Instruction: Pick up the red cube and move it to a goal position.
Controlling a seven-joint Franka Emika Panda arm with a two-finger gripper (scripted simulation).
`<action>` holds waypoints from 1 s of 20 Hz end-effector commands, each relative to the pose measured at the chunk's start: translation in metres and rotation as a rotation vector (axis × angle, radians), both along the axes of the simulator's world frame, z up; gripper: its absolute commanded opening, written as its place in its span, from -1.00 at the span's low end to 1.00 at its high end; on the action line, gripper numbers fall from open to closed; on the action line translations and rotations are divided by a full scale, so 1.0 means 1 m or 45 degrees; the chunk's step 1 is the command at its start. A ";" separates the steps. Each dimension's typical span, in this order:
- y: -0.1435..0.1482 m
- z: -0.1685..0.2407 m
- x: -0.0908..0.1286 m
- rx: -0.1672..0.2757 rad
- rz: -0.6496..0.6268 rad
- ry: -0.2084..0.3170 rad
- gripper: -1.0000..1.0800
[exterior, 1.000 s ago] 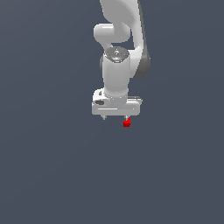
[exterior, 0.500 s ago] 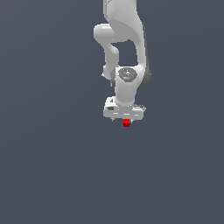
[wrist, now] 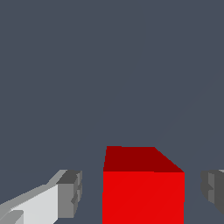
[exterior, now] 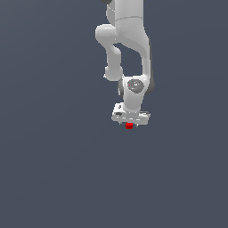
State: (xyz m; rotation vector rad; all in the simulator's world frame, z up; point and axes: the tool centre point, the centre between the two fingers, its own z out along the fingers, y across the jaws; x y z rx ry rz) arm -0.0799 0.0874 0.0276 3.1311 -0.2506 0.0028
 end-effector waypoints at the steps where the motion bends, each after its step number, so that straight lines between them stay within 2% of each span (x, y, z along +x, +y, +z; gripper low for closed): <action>1: 0.003 -0.006 -0.002 0.000 -0.009 0.001 0.92; 3: 0.004 -0.007 -0.003 0.000 -0.010 0.002 0.92; 4: 0.004 -0.007 -0.003 0.000 -0.010 0.002 -1.00; 20: 0.003 0.003 -0.001 0.000 -0.010 0.002 -1.00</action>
